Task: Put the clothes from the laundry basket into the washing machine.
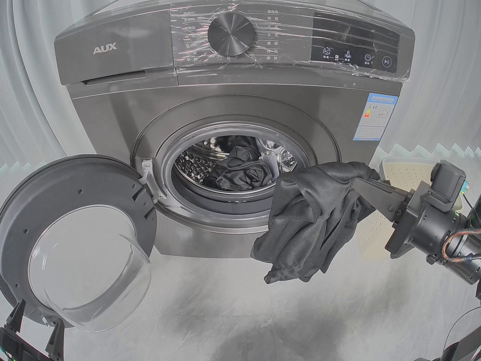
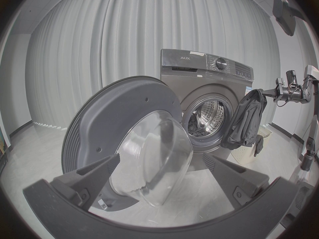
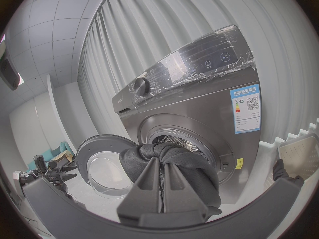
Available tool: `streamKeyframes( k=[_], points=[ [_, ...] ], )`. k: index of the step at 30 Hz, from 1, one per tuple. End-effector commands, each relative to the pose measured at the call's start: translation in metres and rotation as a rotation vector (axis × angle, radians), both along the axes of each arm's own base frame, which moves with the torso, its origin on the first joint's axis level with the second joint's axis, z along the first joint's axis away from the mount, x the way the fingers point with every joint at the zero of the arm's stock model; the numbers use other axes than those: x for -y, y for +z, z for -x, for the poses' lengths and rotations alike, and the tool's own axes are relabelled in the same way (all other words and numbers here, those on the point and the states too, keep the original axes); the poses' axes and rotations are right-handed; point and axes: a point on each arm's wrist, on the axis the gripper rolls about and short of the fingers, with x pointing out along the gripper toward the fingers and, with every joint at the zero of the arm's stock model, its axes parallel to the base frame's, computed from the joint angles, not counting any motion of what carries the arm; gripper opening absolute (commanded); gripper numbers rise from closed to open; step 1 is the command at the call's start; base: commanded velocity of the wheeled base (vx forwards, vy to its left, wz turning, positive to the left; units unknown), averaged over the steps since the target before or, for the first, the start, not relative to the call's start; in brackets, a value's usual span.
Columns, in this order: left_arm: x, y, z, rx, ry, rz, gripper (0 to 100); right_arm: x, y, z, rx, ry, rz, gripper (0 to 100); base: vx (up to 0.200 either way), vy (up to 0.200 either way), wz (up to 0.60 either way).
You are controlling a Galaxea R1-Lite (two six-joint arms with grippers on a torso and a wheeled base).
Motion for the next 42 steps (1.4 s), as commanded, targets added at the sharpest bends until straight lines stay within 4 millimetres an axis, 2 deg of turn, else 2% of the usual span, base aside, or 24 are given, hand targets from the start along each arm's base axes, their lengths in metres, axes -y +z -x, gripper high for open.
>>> streamKeyframes(
  k=[1,7,9,10,11,12,13,14,17,18,20,21,22,25,28,29,31,32,33,38,42],
  points=[
    [0.000,-0.005,0.000,-0.001,0.001,0.000,100,-0.010,-0.002,-0.010,-0.004,0.008,0.006,0,0.000,0.000,0.00],
    [0.000,-0.005,0.000,0.001,-0.009,-0.024,100,-0.018,-0.003,-0.020,-0.005,-0.014,0.007,0,0.000,0.000,0.00],
    [0.001,0.001,0.001,0.033,-0.037,-0.017,100,-0.020,-0.001,-0.023,-0.008,-0.055,0.007,0,0.000,0.000,0.00],
    [0.002,0.015,0.005,0.096,-0.066,-0.006,100,-0.023,-0.001,-0.027,-0.006,-0.087,0.003,0,0.000,0.000,0.00],
    [0.002,0.038,0.012,0.172,-0.100,0.013,100,-0.027,-0.001,-0.034,-0.012,-0.119,-0.001,0,0.000,0.000,0.00],
    [0.003,0.045,0.014,0.193,-0.111,0.016,100,-0.029,-0.001,-0.035,-0.013,-0.127,-0.004,0,0.000,0.000,0.00],
    [0.004,0.073,0.017,0.222,-0.159,0.033,100,-0.033,0.002,-0.043,-0.009,-0.151,-0.011,0,0.000,0.000,0.00],
    [0.004,0.082,0.014,0.209,-0.184,0.031,100,-0.036,0.004,-0.045,-0.004,-0.151,-0.018,0,0.000,0.000,0.00],
    [0.005,0.091,0.000,0.134,-0.250,0.033,100,-0.041,0.010,-0.049,0.010,-0.149,-0.033,0,0.000,0.000,0.00],
    [0.007,0.093,-0.022,0.035,-0.306,0.034,100,-0.049,0.010,-0.056,0.010,-0.150,-0.036,0,0.000,0.000,0.00],
    [0.008,0.095,-0.034,0.005,-0.338,0.029,100,-0.052,0.011,-0.059,0.011,-0.148,-0.042,0,0.000,0.000,0.00],
    [0.009,0.096,-0.049,-0.016,-0.405,0.027,100,-0.055,0.012,-0.061,0.010,-0.141,-0.055,0,0.000,0.000,0.00],
    [0.009,0.097,-0.051,-0.019,-0.420,0.028,100,-0.055,0.013,-0.061,0.010,-0.139,-0.057,0,0.000,0.000,0.00],
    [0.017,0.099,-0.075,-0.092,-0.620,0.043,100,-0.063,0.016,-0.065,0.004,-0.122,-0.088,0,0.000,0.000,0.00],
    [0.022,0.095,-0.091,-0.174,-0.693,0.050,100,-0.066,0.016,-0.063,-0.004,-0.105,-0.103,0,0.000,0.000,0.00],
    [0.029,0.090,-0.105,-0.244,-0.743,0.055,100,-0.068,0.016,-0.063,-0.006,-0.101,-0.105,0,0.000,0.000,0.00],
    [0.037,0.087,-0.118,-0.286,-0.795,0.056,100,-0.068,0.016,-0.062,-0.008,-0.100,-0.102,0,0.000,0.000,0.00],
    [0.039,0.086,-0.121,-0.290,-0.803,0.055,100,-0.068,0.015,-0.062,-0.009,-0.100,-0.101,0,0.000,0.000,0.00],
    [0.047,0.084,-0.135,-0.290,-0.837,0.052,100,-0.069,0.014,-0.063,-0.012,-0.100,-0.098,0,0.000,0.000,0.00],
    [0.064,0.076,-0.169,-0.286,-0.885,0.045,100,-0.069,0.014,-0.064,-0.001,-0.098,-0.111,0,0.000,0.000,0.00],
    [0.073,0.063,-0.191,-0.324,-0.911,0.050,100,-0.071,0.015,-0.063,0.014,-0.085,-0.125,0,0.000,0.000,0.00]
  ],
)
